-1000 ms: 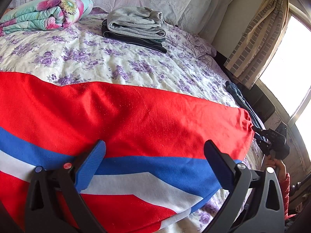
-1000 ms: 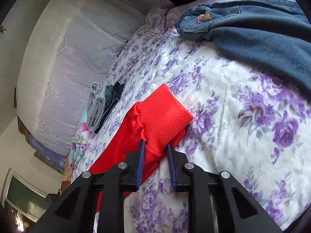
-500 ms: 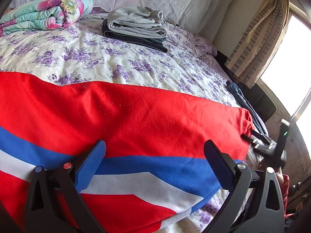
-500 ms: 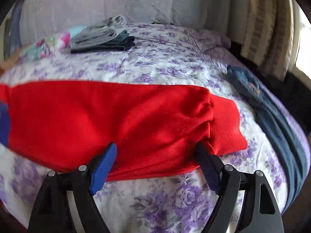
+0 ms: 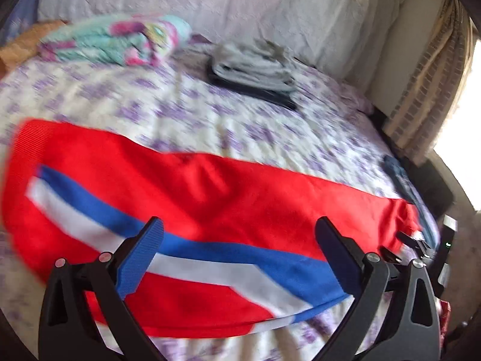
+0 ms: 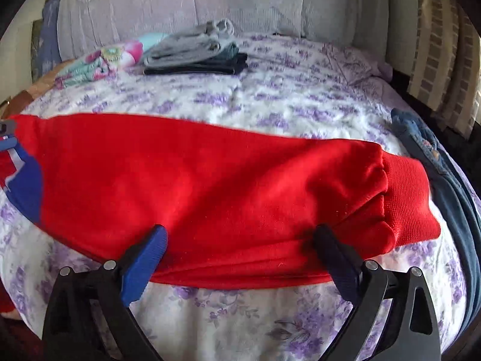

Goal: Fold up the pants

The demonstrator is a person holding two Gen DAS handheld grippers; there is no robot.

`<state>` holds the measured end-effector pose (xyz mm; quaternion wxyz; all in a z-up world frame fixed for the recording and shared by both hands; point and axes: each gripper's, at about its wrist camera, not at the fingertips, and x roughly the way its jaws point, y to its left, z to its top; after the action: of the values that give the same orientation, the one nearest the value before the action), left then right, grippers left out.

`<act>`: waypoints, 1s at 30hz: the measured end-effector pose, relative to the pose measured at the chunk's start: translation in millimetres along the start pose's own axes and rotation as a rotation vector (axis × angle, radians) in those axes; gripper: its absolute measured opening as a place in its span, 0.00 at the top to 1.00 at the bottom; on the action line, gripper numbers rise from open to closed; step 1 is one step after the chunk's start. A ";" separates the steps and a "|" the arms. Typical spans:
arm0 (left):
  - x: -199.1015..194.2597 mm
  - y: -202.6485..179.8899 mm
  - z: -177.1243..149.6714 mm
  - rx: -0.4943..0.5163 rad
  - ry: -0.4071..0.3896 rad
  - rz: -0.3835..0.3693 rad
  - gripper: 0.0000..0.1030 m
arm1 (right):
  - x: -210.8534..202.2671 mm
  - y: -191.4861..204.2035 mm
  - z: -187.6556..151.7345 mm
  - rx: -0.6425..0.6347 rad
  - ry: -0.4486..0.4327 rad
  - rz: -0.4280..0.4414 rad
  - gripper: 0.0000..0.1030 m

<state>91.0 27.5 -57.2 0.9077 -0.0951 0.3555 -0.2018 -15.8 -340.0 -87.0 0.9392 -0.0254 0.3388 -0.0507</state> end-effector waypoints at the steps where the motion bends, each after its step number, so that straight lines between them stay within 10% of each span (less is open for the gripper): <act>1: -8.3 4.6 2.1 0.012 -0.027 0.104 0.05 | -2.8 -3.3 -0.3 0.016 -0.003 0.024 0.03; 4: -18.5 17.3 3.9 0.000 -0.015 0.229 0.05 | -7.7 -7.7 -5.9 0.055 -0.040 0.051 0.04; 10: -12.3 1.0 -1.2 0.035 0.024 0.146 0.05 | -38.6 12.1 18.0 0.090 -0.157 0.161 0.03; 14: 38.7 -15.7 -26.8 0.160 0.183 0.280 0.04 | -3.3 63.9 32.0 -0.072 0.018 0.228 0.03; 16: 34.2 -27.9 -40.7 0.259 0.101 0.332 0.04 | 21.8 87.9 27.1 -0.175 0.105 0.194 0.03; 30: -36.2 45.7 -4.5 -0.047 0.000 0.113 0.05 | 7.2 98.1 122.3 -0.058 -0.027 0.520 0.03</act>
<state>77.5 84.2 -53.0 0.9151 -0.0962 0.3650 -0.1419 75.5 -241.7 -5.5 0.9239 0.0351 0.3228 0.2023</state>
